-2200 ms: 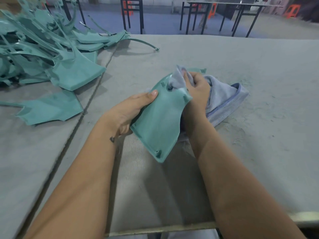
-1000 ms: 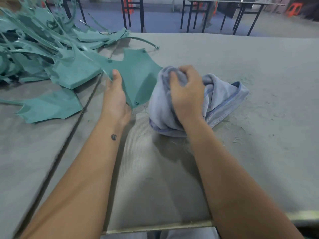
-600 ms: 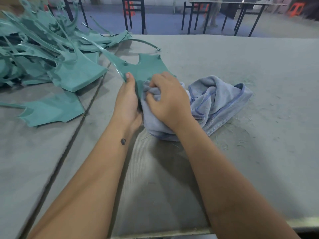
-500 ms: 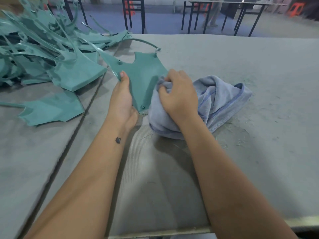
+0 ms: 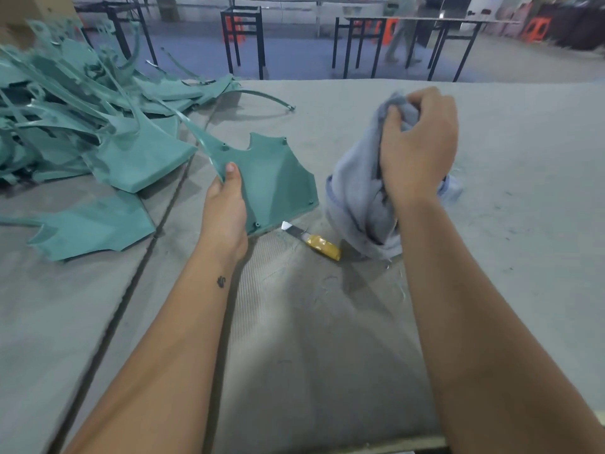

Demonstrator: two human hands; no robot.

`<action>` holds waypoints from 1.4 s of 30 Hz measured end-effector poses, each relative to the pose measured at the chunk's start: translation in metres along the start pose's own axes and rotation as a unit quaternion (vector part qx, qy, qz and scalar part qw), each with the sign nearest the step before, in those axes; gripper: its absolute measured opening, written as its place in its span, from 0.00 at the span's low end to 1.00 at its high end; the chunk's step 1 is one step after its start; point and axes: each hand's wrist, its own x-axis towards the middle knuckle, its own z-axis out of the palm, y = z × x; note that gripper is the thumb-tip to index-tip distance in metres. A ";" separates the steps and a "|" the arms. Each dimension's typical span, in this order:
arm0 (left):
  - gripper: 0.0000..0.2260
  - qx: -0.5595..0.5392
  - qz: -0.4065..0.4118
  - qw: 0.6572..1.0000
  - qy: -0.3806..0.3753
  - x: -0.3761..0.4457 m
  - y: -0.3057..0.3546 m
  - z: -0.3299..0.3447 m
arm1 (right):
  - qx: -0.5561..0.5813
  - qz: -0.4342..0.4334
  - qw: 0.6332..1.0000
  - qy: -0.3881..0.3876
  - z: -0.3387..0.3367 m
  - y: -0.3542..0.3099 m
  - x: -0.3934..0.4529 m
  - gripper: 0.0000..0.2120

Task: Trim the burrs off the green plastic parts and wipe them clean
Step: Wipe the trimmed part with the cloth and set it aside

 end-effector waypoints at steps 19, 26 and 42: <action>0.09 -0.020 -0.013 1.000 0.018 0.000 0.002 -0.002 | 0.014 0.117 0.896 -0.429 0.017 -0.050 -0.078 0.17; 0.05 -0.024 -0.023 0.998 0.046 0.004 0.005 -0.008 | 0.026 0.198 0.918 -0.343 0.010 -0.002 -0.046 0.16; 0.18 -0.227 -0.061 0.971 -0.033 -0.002 0.003 -0.003 | -0.201 -0.110 0.948 -0.223 0.004 0.032 -0.049 0.09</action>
